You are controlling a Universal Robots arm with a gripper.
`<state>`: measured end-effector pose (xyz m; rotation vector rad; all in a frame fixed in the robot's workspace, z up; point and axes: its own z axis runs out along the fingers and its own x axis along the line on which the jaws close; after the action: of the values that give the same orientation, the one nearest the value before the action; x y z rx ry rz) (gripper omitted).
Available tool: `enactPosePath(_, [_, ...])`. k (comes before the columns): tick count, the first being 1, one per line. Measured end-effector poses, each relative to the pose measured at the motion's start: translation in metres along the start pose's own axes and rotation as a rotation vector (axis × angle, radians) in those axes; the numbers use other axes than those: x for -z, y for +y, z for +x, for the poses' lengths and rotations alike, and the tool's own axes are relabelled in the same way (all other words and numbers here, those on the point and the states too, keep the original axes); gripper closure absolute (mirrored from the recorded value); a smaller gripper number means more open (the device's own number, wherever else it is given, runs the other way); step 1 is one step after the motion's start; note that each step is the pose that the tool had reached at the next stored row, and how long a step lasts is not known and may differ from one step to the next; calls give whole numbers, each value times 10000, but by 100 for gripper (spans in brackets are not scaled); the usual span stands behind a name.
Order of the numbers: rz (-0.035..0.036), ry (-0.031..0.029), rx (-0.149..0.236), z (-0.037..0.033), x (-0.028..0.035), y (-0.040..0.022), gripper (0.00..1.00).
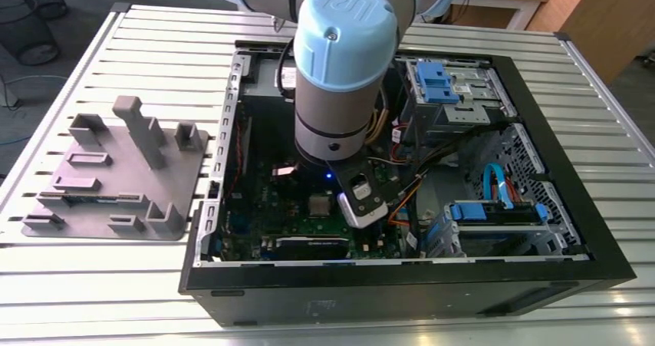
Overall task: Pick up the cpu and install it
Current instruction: 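Place the cpu into insertion slot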
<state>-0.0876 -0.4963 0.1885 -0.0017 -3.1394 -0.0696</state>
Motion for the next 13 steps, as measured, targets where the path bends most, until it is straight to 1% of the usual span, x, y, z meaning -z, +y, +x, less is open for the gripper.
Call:
enactPosePath(6, [-1,0,0,1,0,0,46])
enactPosePath(11, [0,0,0,1,49,2,46])
enactPosePath(13, [-2,-1,0,1,54,3,46])
